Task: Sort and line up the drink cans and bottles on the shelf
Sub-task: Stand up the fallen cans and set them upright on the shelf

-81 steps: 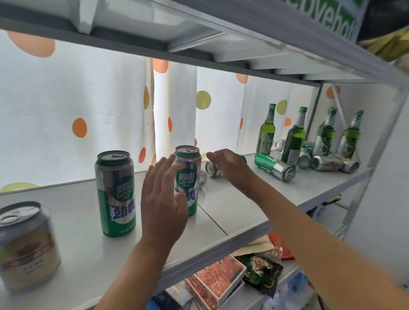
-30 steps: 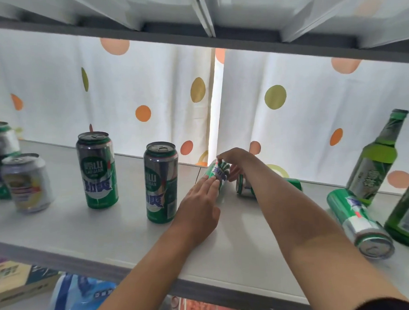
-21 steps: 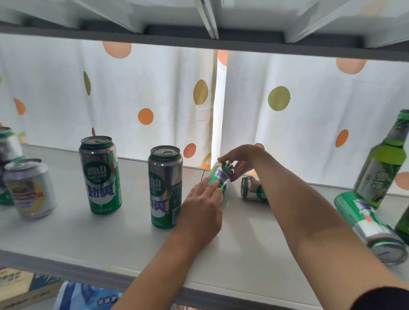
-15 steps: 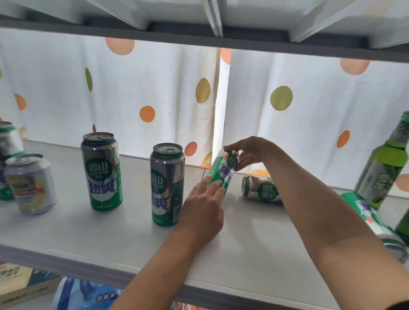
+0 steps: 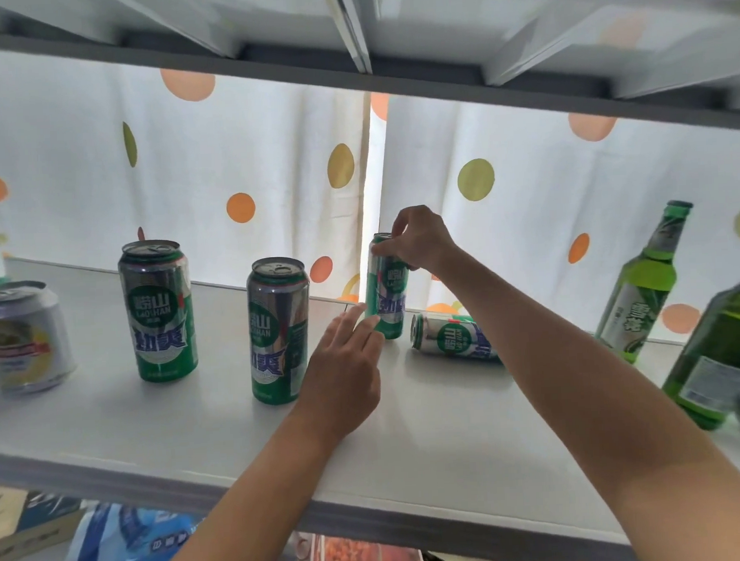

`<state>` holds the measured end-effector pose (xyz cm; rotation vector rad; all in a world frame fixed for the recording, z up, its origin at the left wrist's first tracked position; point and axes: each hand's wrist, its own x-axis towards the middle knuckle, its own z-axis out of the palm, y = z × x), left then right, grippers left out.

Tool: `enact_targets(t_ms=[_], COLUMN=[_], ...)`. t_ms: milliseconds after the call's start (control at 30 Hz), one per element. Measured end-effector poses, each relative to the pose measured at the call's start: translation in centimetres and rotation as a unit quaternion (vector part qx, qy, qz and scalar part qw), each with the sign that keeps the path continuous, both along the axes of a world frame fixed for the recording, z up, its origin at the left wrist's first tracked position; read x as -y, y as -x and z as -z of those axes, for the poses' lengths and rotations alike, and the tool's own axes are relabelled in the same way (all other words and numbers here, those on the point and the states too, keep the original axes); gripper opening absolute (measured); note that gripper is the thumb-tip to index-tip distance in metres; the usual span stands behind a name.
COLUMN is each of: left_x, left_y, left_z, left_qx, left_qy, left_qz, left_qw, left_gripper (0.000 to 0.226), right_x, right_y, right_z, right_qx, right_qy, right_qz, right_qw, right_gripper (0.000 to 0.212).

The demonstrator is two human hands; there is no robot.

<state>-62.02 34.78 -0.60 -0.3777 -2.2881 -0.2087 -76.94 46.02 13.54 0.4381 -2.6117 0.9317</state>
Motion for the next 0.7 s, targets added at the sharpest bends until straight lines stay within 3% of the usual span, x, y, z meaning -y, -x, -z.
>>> enact_targets(t_ms=[233,533,700], left_x=[0.0,-0.2,-0.1], left_y=[0.1,-0.1,0.1], left_z=[0.2,0.1,0.3], left_qx=[-0.002,0.007,0.008], left_qy=[0.019,0.031,0.016], left_qz=[-0.005,0.002,0.006], left_qw=[1.0,0.999,1.0], left_gripper=[0.032,0.041,0.045], right_x=[-0.1,-0.1,-1.3], right_y=[-0.5,-2.2,-3.6], right_z=[0.1,0.9,1.3], right_qx=[0.041,0.004,0.004], right_qy=[-0.043,-0.077,0.009], right_qz=[0.027,0.025,-0.018], right_qw=[0.998,0.997,1.0], right_gripper=[0.04,0.044,0.035])
